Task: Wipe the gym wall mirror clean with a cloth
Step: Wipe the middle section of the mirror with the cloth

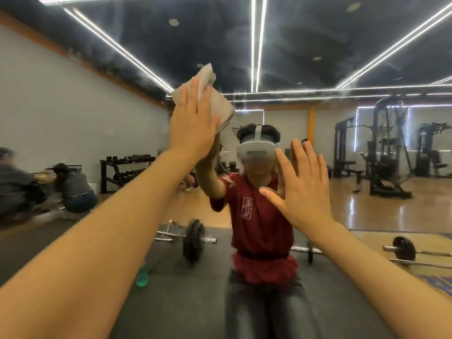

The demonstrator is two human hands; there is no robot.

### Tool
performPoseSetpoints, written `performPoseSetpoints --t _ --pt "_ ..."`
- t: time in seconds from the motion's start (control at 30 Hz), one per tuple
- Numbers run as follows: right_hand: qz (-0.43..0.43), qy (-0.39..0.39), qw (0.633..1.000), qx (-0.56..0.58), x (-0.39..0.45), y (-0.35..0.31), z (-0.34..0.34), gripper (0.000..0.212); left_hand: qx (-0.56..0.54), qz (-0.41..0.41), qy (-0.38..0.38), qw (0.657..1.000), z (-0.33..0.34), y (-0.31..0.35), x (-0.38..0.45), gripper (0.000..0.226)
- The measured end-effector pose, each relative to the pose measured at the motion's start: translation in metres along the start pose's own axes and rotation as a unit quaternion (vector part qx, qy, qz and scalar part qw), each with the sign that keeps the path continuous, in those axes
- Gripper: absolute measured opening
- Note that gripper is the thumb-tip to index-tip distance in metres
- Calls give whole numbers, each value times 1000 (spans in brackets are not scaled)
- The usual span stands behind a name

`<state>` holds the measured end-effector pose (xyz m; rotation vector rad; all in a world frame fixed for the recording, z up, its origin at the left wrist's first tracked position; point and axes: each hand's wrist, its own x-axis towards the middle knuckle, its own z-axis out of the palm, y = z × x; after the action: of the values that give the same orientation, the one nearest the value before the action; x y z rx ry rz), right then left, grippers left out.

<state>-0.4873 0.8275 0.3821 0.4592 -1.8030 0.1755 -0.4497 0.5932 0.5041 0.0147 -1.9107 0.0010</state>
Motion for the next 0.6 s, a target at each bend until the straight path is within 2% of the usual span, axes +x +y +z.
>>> performPoseSetpoints --t 0.1,0.23,0.33,0.47,0.6 --pt "-5 1 1000 16 0 -4 -1 82 -8 17 4 1000 28 -1 -67 71" --pt "-52 5 998 32 0 -20 3 79 36 42 3 998 54 -13 -135 71" --pt "-58 -13 998 17 2 -30 11 85 25 50 4 998 49 -10 -131 65" --pt "-53 -10 999 0 3 -31 15 82 24 151 -10 988 40 -5 -98 62" --pt "-50 -9 999 -11 4 -30 16 82 59 156 -5 986 29 -4 -55 64"
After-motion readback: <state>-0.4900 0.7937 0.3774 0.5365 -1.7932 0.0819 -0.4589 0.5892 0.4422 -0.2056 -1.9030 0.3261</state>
